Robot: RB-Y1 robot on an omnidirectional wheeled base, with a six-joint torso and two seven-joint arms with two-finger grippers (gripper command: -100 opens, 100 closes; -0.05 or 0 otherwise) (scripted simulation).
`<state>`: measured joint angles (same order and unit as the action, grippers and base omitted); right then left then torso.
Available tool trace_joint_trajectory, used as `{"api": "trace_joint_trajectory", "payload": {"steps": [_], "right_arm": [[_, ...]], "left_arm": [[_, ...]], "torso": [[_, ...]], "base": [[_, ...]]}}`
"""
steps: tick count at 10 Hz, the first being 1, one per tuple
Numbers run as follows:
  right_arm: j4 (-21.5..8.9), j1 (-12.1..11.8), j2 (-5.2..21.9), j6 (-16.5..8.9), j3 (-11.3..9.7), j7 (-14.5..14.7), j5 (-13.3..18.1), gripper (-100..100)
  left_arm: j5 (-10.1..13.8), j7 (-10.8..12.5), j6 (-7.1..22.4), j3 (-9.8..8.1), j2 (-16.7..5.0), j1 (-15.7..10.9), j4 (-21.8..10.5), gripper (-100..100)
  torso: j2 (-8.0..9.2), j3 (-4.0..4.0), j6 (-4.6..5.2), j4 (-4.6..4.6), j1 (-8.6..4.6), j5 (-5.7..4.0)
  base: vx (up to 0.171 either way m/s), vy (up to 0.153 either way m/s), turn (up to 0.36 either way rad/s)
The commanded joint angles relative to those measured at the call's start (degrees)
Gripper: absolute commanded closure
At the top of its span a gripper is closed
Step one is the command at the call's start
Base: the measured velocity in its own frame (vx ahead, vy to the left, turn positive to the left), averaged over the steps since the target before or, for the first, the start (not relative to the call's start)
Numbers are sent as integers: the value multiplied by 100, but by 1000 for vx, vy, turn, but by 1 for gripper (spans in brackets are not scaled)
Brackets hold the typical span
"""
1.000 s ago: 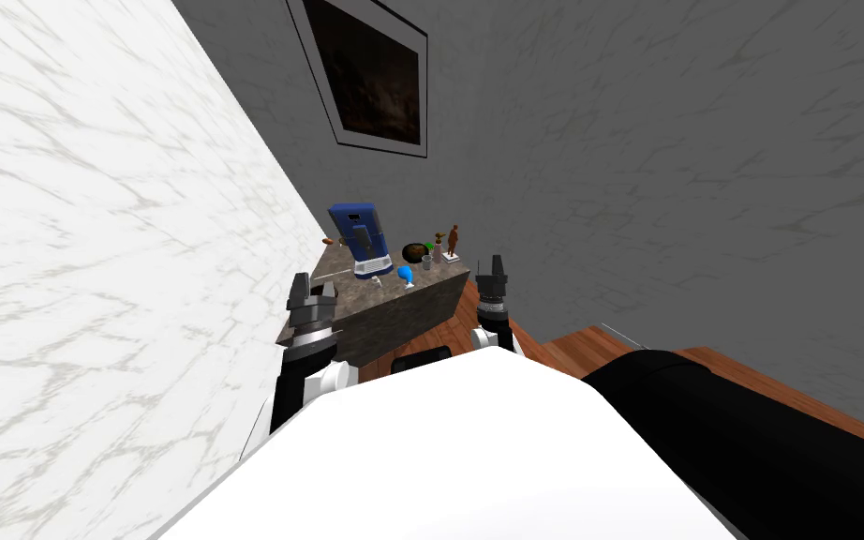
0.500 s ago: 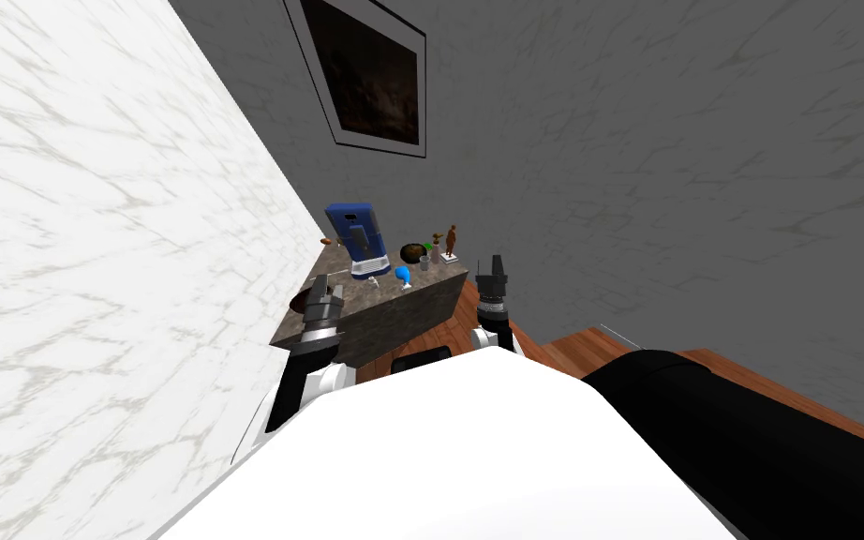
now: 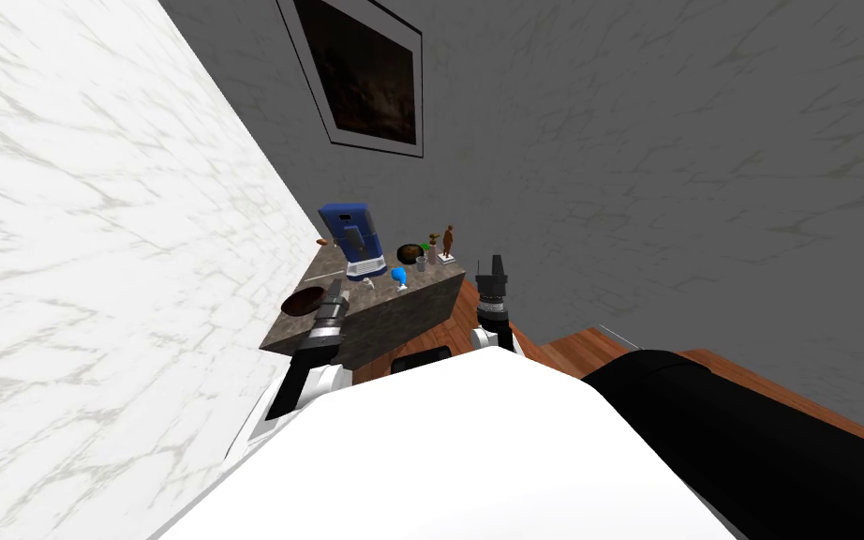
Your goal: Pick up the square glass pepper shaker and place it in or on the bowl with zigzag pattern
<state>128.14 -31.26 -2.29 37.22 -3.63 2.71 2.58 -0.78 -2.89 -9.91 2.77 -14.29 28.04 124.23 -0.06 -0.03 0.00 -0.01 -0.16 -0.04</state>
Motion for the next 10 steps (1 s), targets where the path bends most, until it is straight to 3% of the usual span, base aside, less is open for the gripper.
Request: {"api": "trace_joint_trajectory", "payload": {"steps": [1,3,4,9,10], "right_arm": [[0,0,0,0,0,0,0,0],[0,0,0,0,0,0,0,0],[0,0,0,0,0,0,0,0],[0,0,0,0,0,0,0,0],[0,0,0,0,0,0,0,0]], "left_arm": [[-13,-46,258,30,-166,-51,-89,-100],[-29,-108,618,59,-476,-114,-247,-100],[-29,-108,634,59,-476,-114,-247,-100],[-102,-258,1531,84,-1252,-264,-720,-100],[-102,-258,1550,84,-1252,-264,-720,-100]], "torso": [[0,0,0,0,0,0],[-3,-1,1,0,-4,-1],[-3,-2,0,-1,-8,-1],[-10,-6,0,-2,-8,-2],[-11,-6,0,-3,-8,-2]], "base": [[10,-46,-14],[23,-66,-29],[14,-51,-4],[33,-63,-49],[25,-49,-17]]}}
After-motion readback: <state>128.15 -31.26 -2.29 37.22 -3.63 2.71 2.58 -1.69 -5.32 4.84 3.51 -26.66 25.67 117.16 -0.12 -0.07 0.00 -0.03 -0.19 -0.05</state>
